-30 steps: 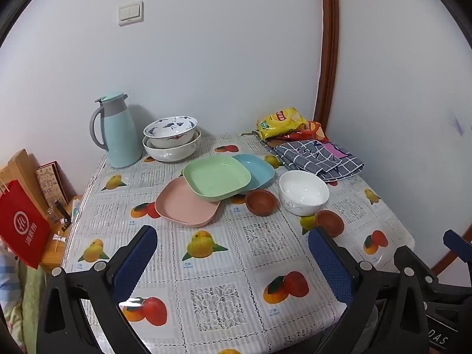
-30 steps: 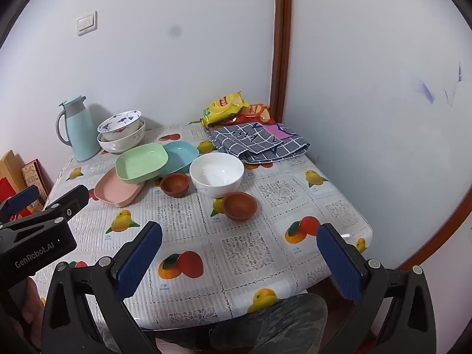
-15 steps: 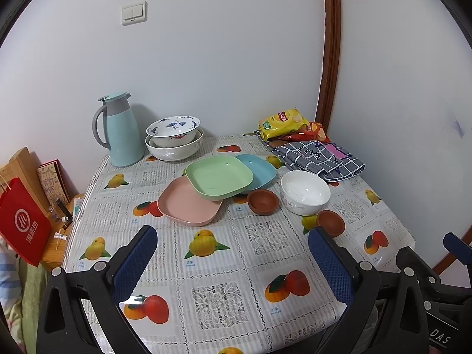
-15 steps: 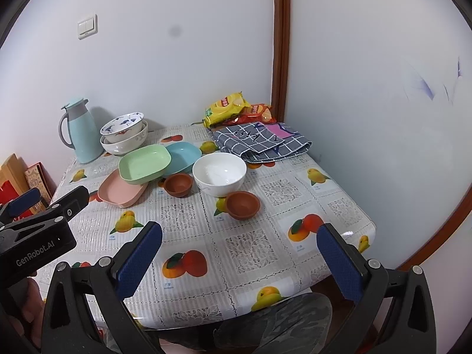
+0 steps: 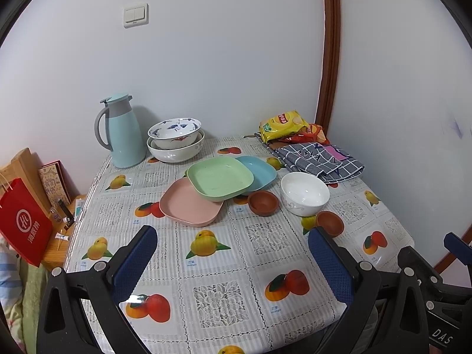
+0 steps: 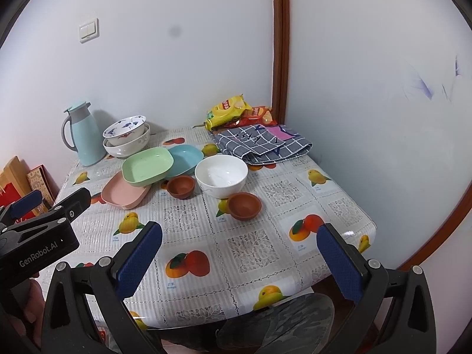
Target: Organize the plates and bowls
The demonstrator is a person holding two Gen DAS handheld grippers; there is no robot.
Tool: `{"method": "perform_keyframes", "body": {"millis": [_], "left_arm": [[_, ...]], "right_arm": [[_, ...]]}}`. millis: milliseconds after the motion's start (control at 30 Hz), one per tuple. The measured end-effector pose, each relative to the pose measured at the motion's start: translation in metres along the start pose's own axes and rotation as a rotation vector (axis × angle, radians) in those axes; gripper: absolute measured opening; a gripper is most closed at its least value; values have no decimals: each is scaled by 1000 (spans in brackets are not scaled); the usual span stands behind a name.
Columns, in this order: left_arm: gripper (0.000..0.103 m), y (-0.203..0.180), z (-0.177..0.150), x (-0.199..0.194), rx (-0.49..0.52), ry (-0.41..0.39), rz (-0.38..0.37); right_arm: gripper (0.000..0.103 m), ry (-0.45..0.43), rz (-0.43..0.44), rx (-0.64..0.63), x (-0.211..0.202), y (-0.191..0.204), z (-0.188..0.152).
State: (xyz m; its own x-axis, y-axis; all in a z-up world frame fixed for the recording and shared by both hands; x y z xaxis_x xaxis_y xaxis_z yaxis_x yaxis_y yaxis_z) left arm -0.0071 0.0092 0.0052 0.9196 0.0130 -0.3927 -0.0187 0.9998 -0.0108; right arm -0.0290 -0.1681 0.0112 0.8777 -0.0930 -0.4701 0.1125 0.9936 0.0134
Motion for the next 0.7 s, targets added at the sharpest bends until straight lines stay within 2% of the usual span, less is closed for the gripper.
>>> {"method": "perform_keyframes", "body": {"millis": [700], "left_arm": [[103, -7, 0, 0, 3, 0, 4]], "right_arm": [[103, 1, -2, 7, -2, -1, 0]]}}
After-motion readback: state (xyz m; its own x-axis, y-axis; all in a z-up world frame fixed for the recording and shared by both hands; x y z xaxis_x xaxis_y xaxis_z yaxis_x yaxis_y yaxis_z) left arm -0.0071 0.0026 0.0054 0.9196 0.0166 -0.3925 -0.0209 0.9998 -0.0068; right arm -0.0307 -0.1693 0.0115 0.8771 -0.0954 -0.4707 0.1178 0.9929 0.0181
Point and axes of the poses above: each gripper's, at about its wrist camera, not at the fingertips, and x roughly the way its jaws point, y to its left, z to its top, the point moved 1 cm from there along x, roughly the way its jaws point, and after that the axes turned 14 degrees about -y, right-handed, at the moved point
